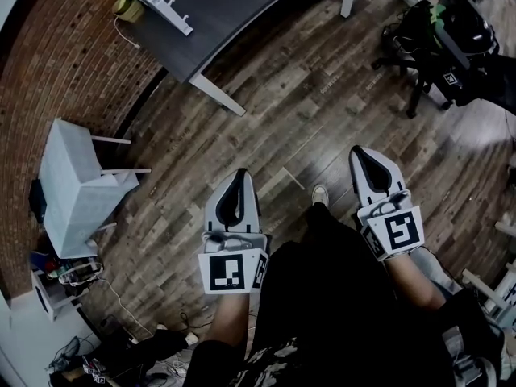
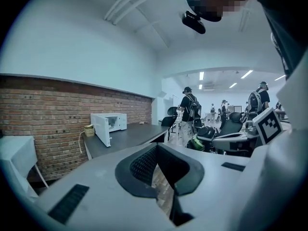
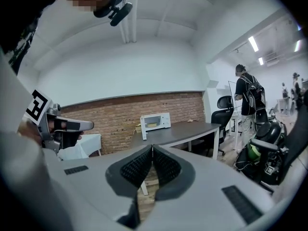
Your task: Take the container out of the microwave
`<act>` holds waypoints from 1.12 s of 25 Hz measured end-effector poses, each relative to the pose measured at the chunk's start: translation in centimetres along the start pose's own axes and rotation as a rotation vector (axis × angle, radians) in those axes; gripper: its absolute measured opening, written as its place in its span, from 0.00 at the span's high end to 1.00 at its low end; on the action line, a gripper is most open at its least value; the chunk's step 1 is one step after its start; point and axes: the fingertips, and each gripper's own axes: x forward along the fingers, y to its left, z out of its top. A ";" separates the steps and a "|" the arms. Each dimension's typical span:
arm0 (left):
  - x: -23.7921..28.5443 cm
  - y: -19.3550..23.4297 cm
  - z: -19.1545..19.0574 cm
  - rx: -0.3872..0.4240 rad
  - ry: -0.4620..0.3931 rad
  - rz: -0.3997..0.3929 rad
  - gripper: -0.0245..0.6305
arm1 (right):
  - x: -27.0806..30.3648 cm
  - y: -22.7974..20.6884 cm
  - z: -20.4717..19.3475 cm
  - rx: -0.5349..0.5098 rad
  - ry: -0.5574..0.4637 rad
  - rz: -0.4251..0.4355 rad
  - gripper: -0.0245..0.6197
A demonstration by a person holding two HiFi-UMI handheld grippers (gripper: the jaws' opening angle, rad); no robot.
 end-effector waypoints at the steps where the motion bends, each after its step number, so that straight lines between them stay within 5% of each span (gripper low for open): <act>1: 0.3 0.1 0.0 0.001 0.000 0.013 0.95 | 0.3 -0.3 -0.1 0.000 0.003 0.007 0.86; 9: 1.7 0.4 0.0 -0.002 -0.002 0.061 0.95 | 1.6 -2.9 0.1 -0.011 0.013 0.020 0.86; 20: 7.5 0.8 -0.1 0.003 -0.010 -0.018 0.95 | 4.9 -5.3 0.9 -0.012 0.004 -0.038 0.86; 28: 15.4 3.7 0.7 -0.006 -0.015 -0.069 0.95 | 12.3 -7.7 2.8 -0.034 0.002 -0.066 0.86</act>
